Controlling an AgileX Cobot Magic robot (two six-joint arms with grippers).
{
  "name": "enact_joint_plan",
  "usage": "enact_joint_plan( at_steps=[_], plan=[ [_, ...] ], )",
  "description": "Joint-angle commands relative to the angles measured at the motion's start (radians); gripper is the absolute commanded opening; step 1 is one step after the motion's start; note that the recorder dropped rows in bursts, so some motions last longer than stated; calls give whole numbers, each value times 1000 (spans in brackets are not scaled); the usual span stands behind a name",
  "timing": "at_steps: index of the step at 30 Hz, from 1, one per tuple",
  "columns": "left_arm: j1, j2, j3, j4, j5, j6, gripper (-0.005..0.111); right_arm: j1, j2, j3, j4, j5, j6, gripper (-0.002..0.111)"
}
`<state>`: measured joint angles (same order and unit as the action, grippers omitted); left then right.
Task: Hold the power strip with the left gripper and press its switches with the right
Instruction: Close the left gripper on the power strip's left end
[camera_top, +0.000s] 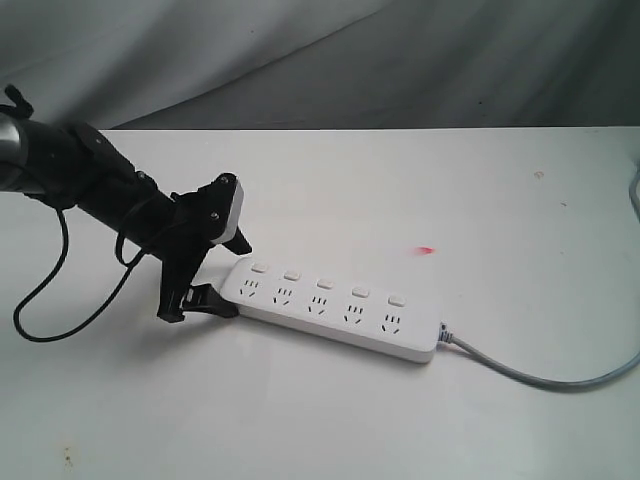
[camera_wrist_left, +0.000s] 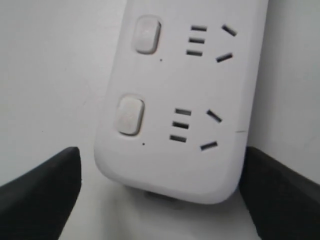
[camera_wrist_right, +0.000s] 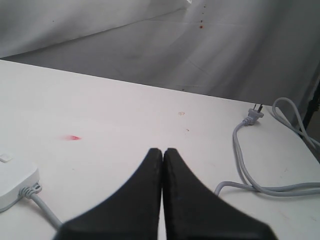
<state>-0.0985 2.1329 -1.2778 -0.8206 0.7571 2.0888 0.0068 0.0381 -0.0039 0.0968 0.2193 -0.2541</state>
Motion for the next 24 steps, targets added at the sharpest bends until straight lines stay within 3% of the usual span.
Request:
enact_joint_plan(
  at_steps=[1,8,16,24],
  plan=[
    [-8,25,-31,-5,16,5,80,-7,-6,4,-8,3,0,0],
    [-8,42,-40,-14,80,-10,80,-7,-6,4,-8,3,0,0],
    [-8,42,-40,-14,162,-169,80,-7,-6,4,-8,3,0,0],
    [-8,42,-40,-10,161,-179,80,-7,-6,4,-8,3,0,0]
  ],
)
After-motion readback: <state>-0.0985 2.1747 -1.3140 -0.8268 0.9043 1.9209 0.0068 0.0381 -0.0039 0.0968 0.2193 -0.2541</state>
